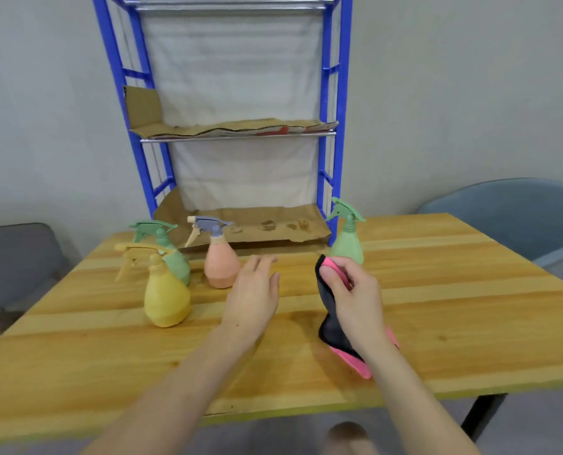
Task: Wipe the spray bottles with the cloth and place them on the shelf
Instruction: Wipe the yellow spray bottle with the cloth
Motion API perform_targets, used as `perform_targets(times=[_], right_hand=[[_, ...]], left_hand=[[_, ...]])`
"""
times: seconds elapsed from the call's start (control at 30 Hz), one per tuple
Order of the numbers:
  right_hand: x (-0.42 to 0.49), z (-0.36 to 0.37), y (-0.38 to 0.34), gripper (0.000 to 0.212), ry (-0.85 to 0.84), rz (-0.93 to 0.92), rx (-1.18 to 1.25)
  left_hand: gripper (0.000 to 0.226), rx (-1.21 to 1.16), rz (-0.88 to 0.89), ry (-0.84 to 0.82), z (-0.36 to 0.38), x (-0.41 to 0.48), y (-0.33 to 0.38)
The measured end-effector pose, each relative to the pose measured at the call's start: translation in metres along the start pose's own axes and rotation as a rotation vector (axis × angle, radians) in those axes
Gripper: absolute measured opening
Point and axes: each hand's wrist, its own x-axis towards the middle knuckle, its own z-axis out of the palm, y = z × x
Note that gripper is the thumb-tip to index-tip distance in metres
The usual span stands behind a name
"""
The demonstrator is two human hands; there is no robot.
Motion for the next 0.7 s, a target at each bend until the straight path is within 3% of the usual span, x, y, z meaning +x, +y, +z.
perform_targets(times=[0.47, 0.7], right_hand=[[0.006, 0.140, -0.065, 0.012, -0.201, -0.141, 0.065], [0.006, 0.157, -0.069, 0.011, -0.249, -0.117, 0.089]], left_hand=[[0.022, 0.289, 0.004, 0.324, -0.155, -0.034, -0.107], [0.028, 0.315, -0.127, 0.262, -0.194, -0.010, -0.137]])
